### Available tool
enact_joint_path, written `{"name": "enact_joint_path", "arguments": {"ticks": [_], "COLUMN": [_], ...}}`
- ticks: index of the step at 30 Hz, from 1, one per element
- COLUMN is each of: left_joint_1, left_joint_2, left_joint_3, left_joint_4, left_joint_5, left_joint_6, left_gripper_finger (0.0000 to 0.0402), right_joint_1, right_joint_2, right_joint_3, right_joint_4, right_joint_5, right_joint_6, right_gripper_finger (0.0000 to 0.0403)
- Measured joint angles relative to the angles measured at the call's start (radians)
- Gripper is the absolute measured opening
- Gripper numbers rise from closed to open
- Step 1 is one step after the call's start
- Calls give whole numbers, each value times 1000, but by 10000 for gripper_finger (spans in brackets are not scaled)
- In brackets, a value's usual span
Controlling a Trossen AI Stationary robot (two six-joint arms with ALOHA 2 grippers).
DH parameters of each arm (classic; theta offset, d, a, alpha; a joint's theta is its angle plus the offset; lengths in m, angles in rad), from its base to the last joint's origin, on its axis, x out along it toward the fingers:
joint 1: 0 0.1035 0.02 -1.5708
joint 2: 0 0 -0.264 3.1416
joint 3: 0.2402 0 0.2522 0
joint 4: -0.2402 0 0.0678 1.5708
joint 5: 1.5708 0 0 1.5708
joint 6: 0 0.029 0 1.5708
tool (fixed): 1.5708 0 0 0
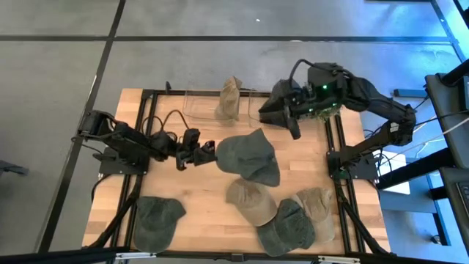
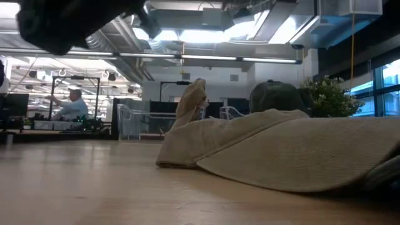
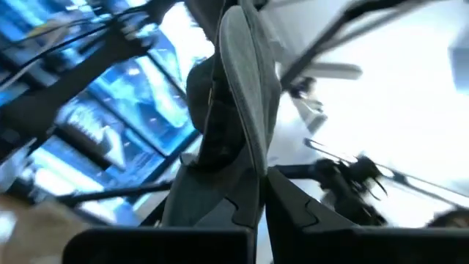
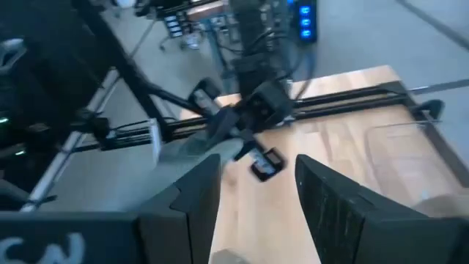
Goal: Pick & Place hat
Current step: Put the black cap into the right transparent bin
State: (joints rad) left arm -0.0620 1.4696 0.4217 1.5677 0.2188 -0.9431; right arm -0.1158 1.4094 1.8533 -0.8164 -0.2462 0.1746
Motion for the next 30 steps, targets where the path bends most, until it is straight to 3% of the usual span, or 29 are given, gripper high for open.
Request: {"name": "enact_joint_path", "arguments": {"ticks": [4,8,13,18,30], "left_joint_1": [68,122,178,229,300], "left_joint_2": [-15,-23,-26,-26,-26], "left_joint_3": [71,116,145,147,147], "left_joint_4": [0,-1,-1,-12,-15], "left_joint_5": [144,231,290,326,376], "left_joint_6": [13,13,14,14,11], "left_gripper_finger": [6,6,7,7,8], "right_joint_1": [1,-5,-30,-31,-3], "right_joint_2": [0,1,1,1,1], "right_joint_3": [32,46,48,43,50], "right_joint_4": [-27,-87,-270,-288,-176], "right_joint_5": [5,21,18,12,-221], "right_joint_6": [15,42,122,184,187], "right_gripper_finger": [183,220,276,299,300]}}
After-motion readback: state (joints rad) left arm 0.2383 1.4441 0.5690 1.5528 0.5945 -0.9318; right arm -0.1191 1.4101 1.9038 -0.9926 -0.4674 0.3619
